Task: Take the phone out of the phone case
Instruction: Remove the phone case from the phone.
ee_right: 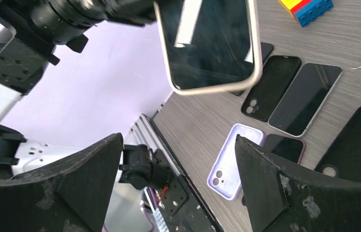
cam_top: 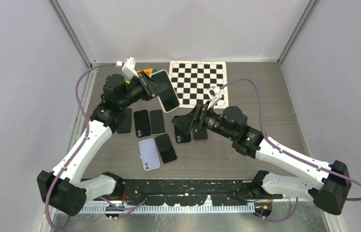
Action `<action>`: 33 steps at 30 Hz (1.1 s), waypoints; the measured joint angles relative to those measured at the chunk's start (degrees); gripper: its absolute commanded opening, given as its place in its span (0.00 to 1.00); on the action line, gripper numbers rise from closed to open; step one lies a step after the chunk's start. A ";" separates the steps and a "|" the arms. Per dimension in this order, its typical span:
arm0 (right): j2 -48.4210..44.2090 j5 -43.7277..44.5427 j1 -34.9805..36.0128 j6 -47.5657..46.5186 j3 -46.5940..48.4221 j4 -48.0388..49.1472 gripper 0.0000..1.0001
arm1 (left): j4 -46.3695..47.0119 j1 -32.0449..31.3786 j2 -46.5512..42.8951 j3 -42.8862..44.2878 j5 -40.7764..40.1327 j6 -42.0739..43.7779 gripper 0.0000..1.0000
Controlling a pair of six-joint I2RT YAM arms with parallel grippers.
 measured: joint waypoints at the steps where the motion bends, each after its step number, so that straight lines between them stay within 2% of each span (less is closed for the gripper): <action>1: -1.03 0.42 0.00 1.68 -1.95 2.60 0.95 | 3.26 0.00 0.00 -0.09 0.02 -2.12 0.00; 4: -2.21 1.05 0.00 6.05 -6.64 8.52 0.98 | 11.56 0.00 0.00 -0.13 -0.22 -7.67 0.00; 8: -1.29 0.98 -0.04 9.18 -7.61 12.55 0.98 | 17.94 0.00 -0.28 -0.59 -2.62 -15.17 0.00; 14: -0.44 1.03 -0.04 12.61 -7.43 20.68 0.97 | 17.11 0.00 -3.54 -3.19 -7.54 -27.63 0.00; 21: -0.02 4.02 -0.04 14.67 -6.25 25.86 0.96 | 17.62 0.00 -6.32 -9.20 -9.03 -43.52 0.00; 22: 0.35 4.09 -0.07 14.88 -5.73 26.27 0.94 | 17.44 0.00 -6.25 -9.57 -9.03 -44.89 0.00; 27: 3.67 4.04 -0.04 17.20 -2.38 28.11 0.65 | 17.94 0.00 -6.21 -10.54 -9.03 -49.27 0.00; 33: 5.77 4.17 -0.07 19.58 0.46 26.29 0.49 | 18.71 0.00 -6.19 -11.87 -9.05 -52.37 0.00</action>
